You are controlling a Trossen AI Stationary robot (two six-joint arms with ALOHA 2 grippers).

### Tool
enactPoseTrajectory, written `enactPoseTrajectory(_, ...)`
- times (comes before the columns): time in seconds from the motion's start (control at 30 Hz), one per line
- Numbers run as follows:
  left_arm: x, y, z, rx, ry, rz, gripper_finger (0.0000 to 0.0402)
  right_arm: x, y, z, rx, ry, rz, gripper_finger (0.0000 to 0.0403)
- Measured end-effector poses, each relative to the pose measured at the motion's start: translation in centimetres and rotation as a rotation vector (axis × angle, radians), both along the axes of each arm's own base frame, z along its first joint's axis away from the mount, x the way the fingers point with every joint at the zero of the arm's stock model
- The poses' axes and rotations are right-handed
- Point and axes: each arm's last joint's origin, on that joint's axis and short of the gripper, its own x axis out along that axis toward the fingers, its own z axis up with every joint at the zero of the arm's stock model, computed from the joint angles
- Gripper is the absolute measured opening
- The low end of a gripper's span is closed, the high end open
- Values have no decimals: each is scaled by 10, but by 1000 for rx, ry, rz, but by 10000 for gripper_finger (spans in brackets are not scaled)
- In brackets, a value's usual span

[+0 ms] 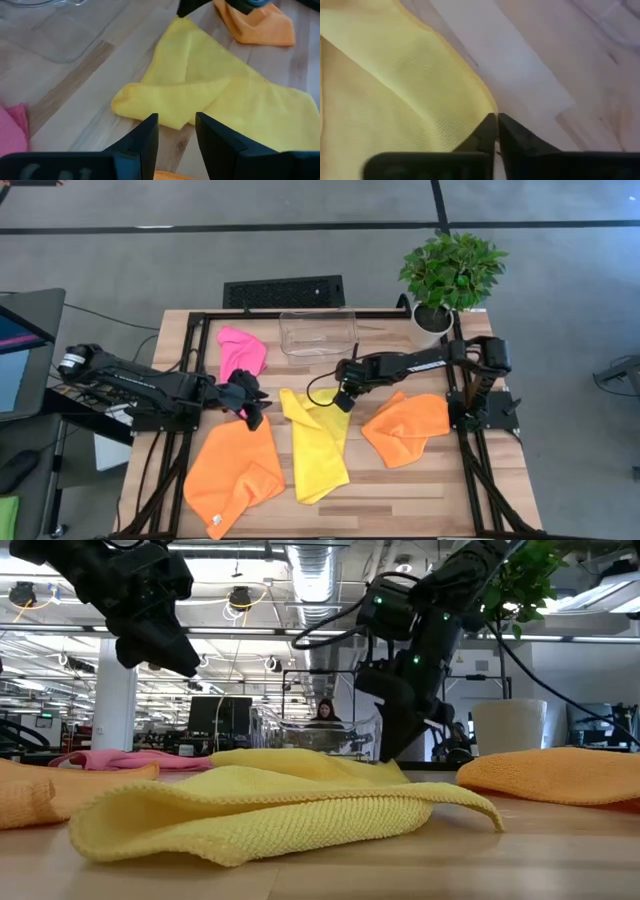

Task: Fold microfiber towels
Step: Fold the yellow towel

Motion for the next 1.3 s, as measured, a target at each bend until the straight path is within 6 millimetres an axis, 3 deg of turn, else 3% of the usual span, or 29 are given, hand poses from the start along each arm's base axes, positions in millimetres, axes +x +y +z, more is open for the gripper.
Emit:
enactPoseTrajectory(0.07,1,2,-3,0,5,16,122,1,3,1,-12,-10,24,11)
enactPoseTrajectory(0.33,15,8,-28,86,103,22,122,4,9,2,-20,-29,49,7)
enactPoseTrajectory(0.83,57,8,-79,470,264,-118,122,5,10,3,-20,-45,56,5)
enactPoseTrajectory(1.1,68,10,-89,532,318,-53,122,5,10,3,-20,-46,56,7)
enactPoseTrajectory(1.3,68,19,-89,470,335,-16,122,5,10,3,-20,-47,56,8)
